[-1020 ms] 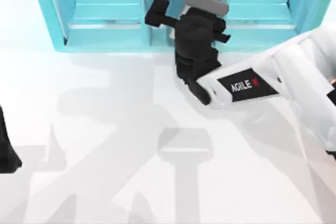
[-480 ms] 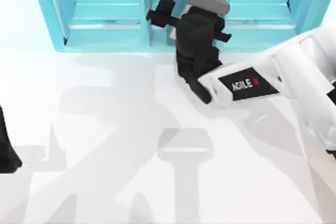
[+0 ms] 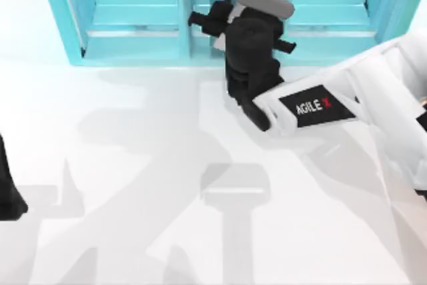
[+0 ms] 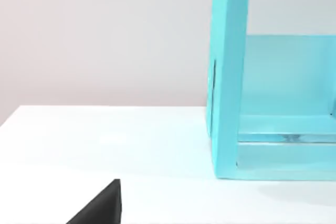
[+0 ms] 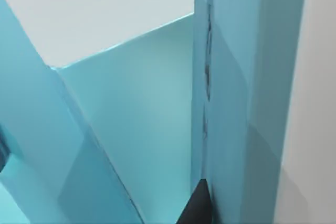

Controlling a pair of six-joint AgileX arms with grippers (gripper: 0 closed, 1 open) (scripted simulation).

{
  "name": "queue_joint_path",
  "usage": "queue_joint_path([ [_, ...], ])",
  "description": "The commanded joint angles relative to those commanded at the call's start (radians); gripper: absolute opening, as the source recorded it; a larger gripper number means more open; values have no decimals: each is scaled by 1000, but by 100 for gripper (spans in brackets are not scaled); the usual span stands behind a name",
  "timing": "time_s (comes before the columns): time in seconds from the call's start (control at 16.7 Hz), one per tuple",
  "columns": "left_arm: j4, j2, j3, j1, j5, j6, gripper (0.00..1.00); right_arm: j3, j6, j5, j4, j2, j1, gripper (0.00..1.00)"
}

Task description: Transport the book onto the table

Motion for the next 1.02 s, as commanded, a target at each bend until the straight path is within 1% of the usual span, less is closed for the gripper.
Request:
queue_joint_path([
  [0.06, 0, 0, 0, 0, 0, 0, 100, 0, 0, 0, 0, 0, 0, 0],
  [0.66, 0, 0, 0, 0, 0, 0, 100, -9, 2, 4, -6, -14, 12, 0],
  [0.84, 0, 0, 0, 0, 0, 0, 100, -75, 1, 38, -52, -114, 50, 0],
  [1.02, 0, 0, 0, 0, 0, 0, 100, -187, -2, 96, -130, -293, 107, 0],
])
